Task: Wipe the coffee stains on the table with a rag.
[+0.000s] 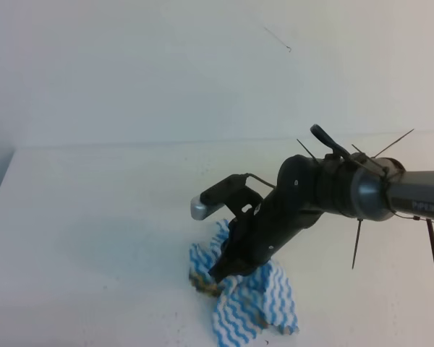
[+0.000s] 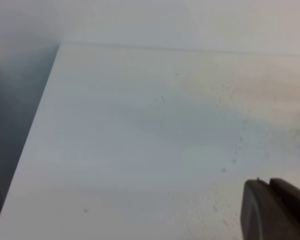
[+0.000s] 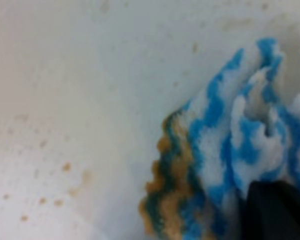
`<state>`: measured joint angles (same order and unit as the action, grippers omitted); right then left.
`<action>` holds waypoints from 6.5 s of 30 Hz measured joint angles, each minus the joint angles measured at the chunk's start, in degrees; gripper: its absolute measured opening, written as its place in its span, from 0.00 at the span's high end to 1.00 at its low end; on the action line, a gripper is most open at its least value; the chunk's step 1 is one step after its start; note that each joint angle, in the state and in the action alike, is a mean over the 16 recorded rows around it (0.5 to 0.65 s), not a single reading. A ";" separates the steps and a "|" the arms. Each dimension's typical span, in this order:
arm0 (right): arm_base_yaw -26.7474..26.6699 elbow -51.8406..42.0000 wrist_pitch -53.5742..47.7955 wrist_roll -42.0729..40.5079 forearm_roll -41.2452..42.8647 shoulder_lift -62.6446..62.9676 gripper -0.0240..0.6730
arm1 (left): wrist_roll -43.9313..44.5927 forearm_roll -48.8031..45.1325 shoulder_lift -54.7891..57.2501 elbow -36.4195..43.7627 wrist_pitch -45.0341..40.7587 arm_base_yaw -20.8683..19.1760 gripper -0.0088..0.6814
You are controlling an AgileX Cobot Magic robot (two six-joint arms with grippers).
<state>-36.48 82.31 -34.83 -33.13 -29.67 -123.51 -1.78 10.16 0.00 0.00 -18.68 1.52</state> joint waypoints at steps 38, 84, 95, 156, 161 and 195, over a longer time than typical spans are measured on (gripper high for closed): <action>0.80 8.98 8.86 5.39 6.90 -3.32 0.95 | -0.13 0.00 0.00 0.00 0.00 0.00 0.99; -5.92 -2.59 -12.58 -1.83 7.43 9.27 0.95 | 0.00 0.00 0.00 0.00 0.00 0.00 0.99; -6.84 -2.61 -3.99 -2.94 7.29 7.40 0.95 | 0.00 0.00 0.00 0.00 0.00 0.00 0.99; 5.87 15.89 4.98 18.02 17.11 -4.93 0.95 | -0.01 0.00 0.00 0.00 0.00 0.00 0.99; 7.86 16.02 4.05 18.23 19.10 -6.44 0.95 | 0.01 0.00 0.00 0.00 0.00 0.00 0.99; -0.62 16.65 -8.15 14.95 18.40 -9.14 0.95 | -0.02 0.00 0.00 0.00 0.00 0.00 0.99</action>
<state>-37.10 98.96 -42.98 -18.19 -11.27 -132.65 -1.80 10.16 0.00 0.00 -18.68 1.52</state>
